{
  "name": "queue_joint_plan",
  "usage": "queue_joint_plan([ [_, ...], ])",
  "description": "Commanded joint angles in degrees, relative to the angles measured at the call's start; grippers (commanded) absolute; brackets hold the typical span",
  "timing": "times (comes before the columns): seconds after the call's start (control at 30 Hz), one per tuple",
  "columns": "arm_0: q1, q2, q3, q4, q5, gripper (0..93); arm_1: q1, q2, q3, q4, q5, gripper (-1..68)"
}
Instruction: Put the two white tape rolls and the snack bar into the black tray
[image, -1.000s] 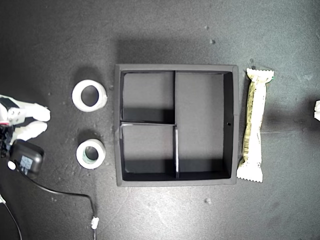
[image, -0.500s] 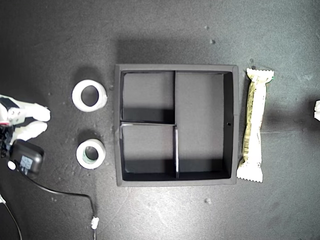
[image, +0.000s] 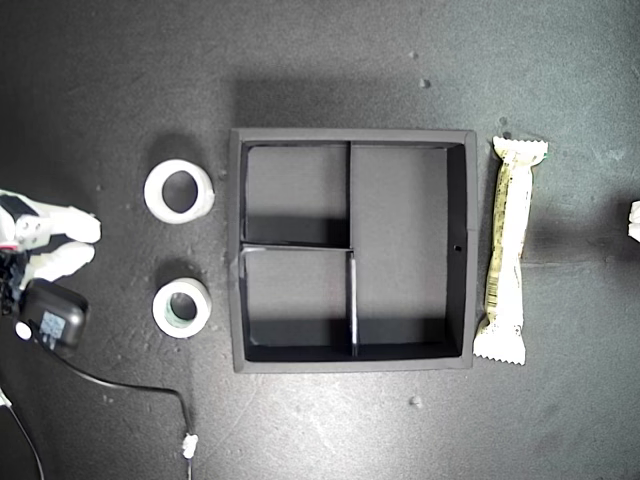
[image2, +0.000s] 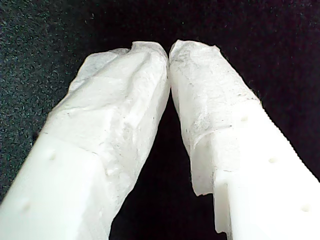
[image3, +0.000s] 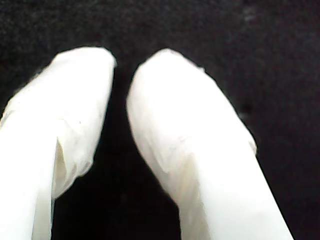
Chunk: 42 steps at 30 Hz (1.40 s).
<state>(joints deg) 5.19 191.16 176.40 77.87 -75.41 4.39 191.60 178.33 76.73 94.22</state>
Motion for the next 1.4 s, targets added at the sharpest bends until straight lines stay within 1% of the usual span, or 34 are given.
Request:
queue_joint_plan([
  [0.0,-1.8,2.8,3.4,2.0,-4.9,2.8,2.7,0.4,0.7,-0.8,-6.2,4.4],
  [0.03,-4.1,2.9,3.4,2.0,-4.5,2.9,5.4,0.4,0.7,-1.5,-7.0,3.7],
  [0.07,-7.3,3.0,3.4,2.0,-6.2,3.0,7.5,0.4,0.7,-1.8,-6.9,1.1],
  [0.1,-9.2,3.0,3.4,2.0,-7.9,2.8,8.9,0.4,0.7,-2.2,-5.5,0.0],
  [0.13,-9.5,2.9,3.4,2.0,-8.5,2.4,9.7,0.4,0.7,-2.7,-3.8,0.0],
  [0.17,-9.2,2.9,3.4,1.4,-8.6,2.2,10.4,0.4,0.7,-3.6,-2.4,0.8],
  [0.2,-8.3,2.9,3.4,-1.3,-6.9,2.5,11.3,0.4,0.7,-4.6,-0.7,-0.2],
  [0.23,-6.9,2.9,3.4,-4.4,-5.6,0.0,12.7,0.3,0.7,-6.3,-0.6,-0.2],
  [0.3,-5.6,2.9,3.4,-9.7,-3.1,0.0,15.0,0.3,0.7,-11.7,-0.2,-0.2],
  [0.33,-4.5,2.9,3.4,-12.2,-4.1,0.0,16.0,0.3,0.7,-15.5,-0.2,-0.3],
  [0.37,-2.6,2.9,3.4,-14.1,-8.3,0.0,16.9,0.3,0.7,-18.8,0.5,-0.3],
  [0.4,-0.6,2.9,3.4,-16.6,-10.5,0.0,17.8,0.3,0.7,-22.0,1.6,-0.3],
  [0.43,0.4,2.8,3.4,-21.4,-5.5,0.0,18.7,0.3,0.7,-24.9,2.7,-0.4],
  [0.47,2.5,2.8,3.4,-27.0,-2.5,0.0,19.4,0.3,0.7,-27.1,6.0,-0.4],
  [0.53,4.6,2.7,3.4,-37.1,4.0,0.0,20.3,0.3,0.7,-30.6,12.8,-0.5],
  [0.57,4.8,2.7,3.2,-41.6,6.9,0.0,20.7,0.3,0.7,-32.9,14.5,-0.5],
  [0.63,4.2,2.7,2.3,-46.8,11.0,1.3,20.5,0.3,0.7,-36.9,17.4,-0.5],
  [0.67,3.2,2.7,1.9,-47.6,11.2,7.2,20.2,0.3,0.7,-39.3,17.5,-0.5],
  [0.77,-0.5,2.9,2.7,-46.1,9.8,11.8,19.1,0.3,0.7,-46.9,14.0,-0.5],
  [0.83,-1.5,2.8,3.4,-43.1,8.1,14.8,18.1,0.3,0.7,-50.6,9.0,-0.5],
  [0.97,-1.1,2.7,3.3,-37.6,5.9,17.3,14.9,0.3,-0.1,-51.1,1.8,-0.5],
  [1.13,-1.8,-1.6,1.1,-37.1,5.5,17.4,11.7,0.3,-3.2,-48.3,-2.7,-0.5],
  [1.2,-1.8,-9.9,-5.0,-36.9,5.7,15.8,10.5,-0.1,-5.4,-45.9,-3.9,-0.5],
  [1.27,-2.0,-26.9,-16.3,-36.7,7.3,15.5,9.8,-0.4,-7.4,-43.3,-5.2,-0.5],
  [1.37,-3.4,-53.9,-33.3,-33.7,10.2,17.6,9.0,-0.4,-8.9,-40.1,-5.9,-0.4],
])
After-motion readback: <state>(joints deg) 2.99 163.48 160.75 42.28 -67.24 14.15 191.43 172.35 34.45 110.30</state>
